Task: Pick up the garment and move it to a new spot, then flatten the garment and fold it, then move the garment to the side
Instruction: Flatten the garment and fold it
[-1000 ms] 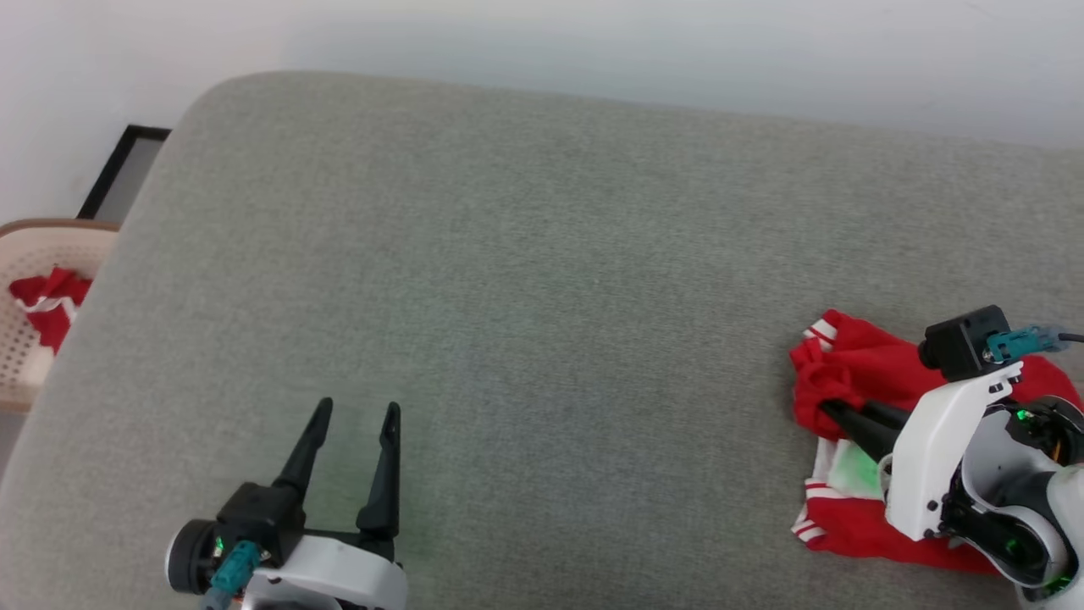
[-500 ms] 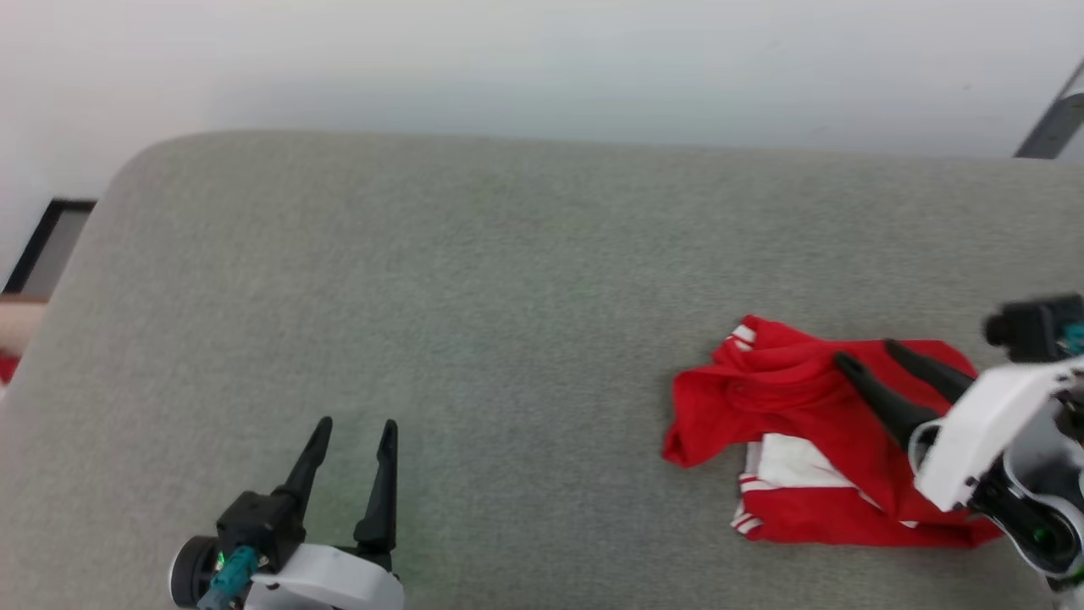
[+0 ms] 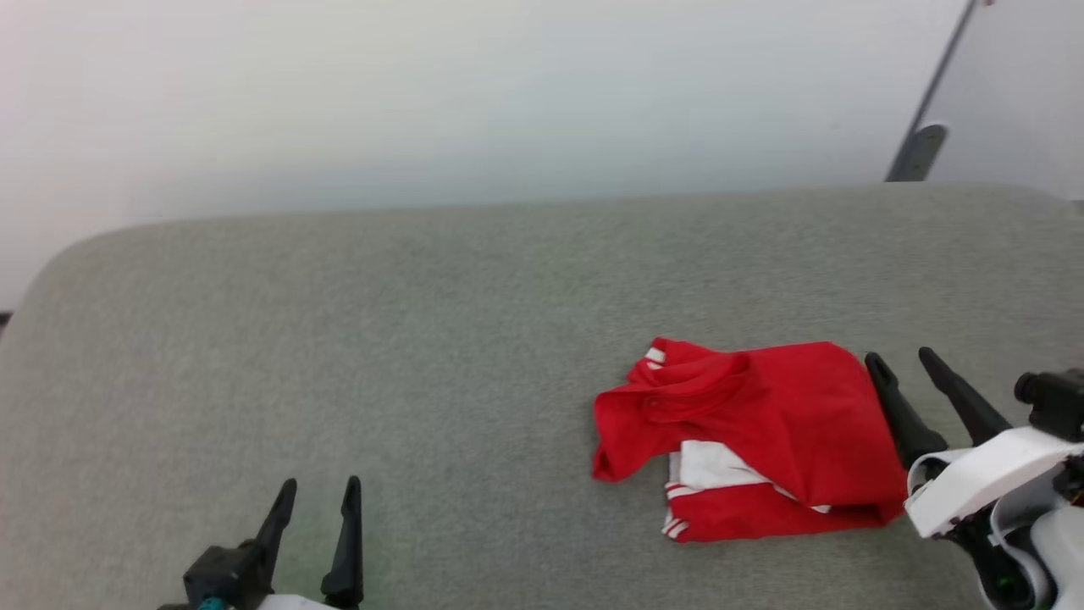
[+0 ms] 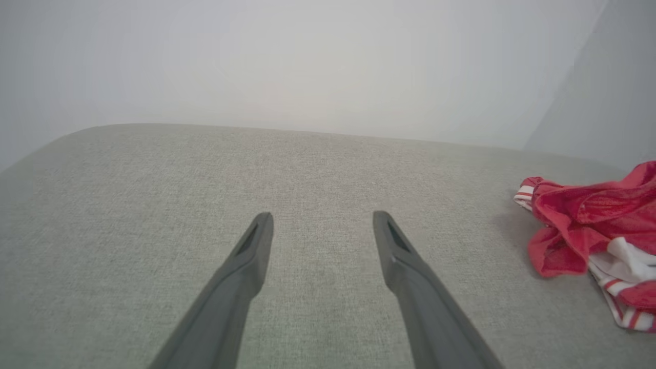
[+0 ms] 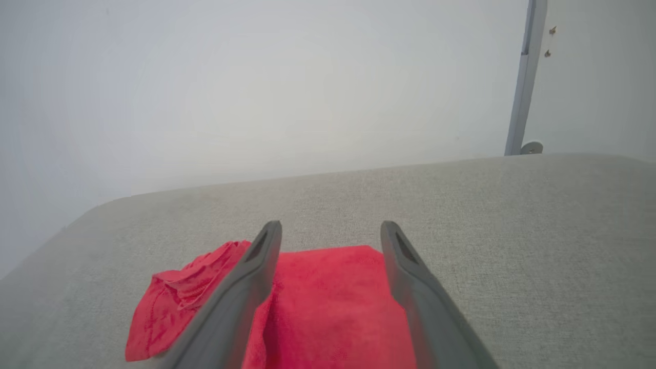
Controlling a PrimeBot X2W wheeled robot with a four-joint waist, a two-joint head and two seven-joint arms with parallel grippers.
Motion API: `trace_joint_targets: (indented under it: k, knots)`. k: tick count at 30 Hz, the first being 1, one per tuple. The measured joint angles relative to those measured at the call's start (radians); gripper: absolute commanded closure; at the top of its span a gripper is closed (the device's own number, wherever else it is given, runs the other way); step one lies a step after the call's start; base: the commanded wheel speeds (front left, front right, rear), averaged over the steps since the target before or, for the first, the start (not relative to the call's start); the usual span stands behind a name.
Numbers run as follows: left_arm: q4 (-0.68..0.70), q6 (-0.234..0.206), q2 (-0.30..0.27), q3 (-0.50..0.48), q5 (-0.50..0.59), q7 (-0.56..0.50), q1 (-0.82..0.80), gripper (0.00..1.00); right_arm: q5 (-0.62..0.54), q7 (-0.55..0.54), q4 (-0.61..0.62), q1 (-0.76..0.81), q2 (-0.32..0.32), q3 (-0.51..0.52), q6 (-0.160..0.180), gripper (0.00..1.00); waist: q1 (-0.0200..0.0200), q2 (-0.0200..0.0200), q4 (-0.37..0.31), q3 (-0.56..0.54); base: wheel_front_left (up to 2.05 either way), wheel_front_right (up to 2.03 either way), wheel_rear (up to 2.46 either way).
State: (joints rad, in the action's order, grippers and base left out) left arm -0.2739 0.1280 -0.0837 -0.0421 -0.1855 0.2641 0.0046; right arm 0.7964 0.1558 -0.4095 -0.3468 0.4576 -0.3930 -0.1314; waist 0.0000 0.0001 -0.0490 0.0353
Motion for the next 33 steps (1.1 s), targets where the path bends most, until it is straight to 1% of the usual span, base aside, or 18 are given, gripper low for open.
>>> trace_joint_targets:
  k: [4, 8, 11, 16, 23, 29, 33]
  knots:
    - [0.013, 0.000, -0.015, -0.003, 0.001, 0.000, 0.020, 0.00, -0.023, 0.069, -0.011, 0.011, -0.005, -0.022, 0.000, 0.00, 0.0000, 0.0000, -0.027, -0.027, 0.00, 0.00, 0.00]
    - [0.036, 0.000, -0.033, -0.006, -0.008, 0.000, 0.035, 0.00, -0.042, 0.097, 0.004, 0.044, -0.003, -0.001, 0.000, 0.00, -0.0001, 0.0000, -0.040, -0.054, 0.00, 0.00, 0.00]
    - [0.058, 0.000, -0.041, -0.012, -0.008, 0.000, 0.056, 0.00, -0.067, 0.104, 0.031, 0.077, -0.002, 0.042, 0.000, 0.00, 0.0000, 0.0000, -0.043, -0.070, 0.00, 0.00, 0.00]
    - [0.108, 0.000, -0.035, -0.017, 0.003, 0.000, 0.095, 0.00, -0.115, 0.106, 0.093, 0.155, -0.011, 0.126, 0.000, 0.00, 0.0000, 0.0000, -0.033, -0.083, 0.00, 0.00, 0.00]
    - [0.164, 0.000, -0.037, -0.016, 0.000, 0.000, 0.145, 0.00, -0.170, 0.106, 0.184, 0.234, -0.029, 0.199, 0.000, 0.00, 0.0000, 0.0000, -0.020, -0.089, 0.00, 0.00, 0.00]
    - [0.209, 0.000, -0.020, 0.002, 0.010, 0.000, 0.202, 0.00, -0.185, 0.107, 0.250, 0.330, -0.049, 0.273, 0.000, 0.00, 0.0000, 0.0000, 0.002, -0.095, 0.00, 0.00, 0.00]
    - [0.238, 0.000, -0.013, -0.006, 0.014, 0.000, 0.235, 0.00, -0.197, 0.099, 0.298, 0.386, -0.069, 0.323, 0.000, 0.00, 0.0000, 0.0000, 0.016, -0.096, 0.00, 0.00, 0.00]
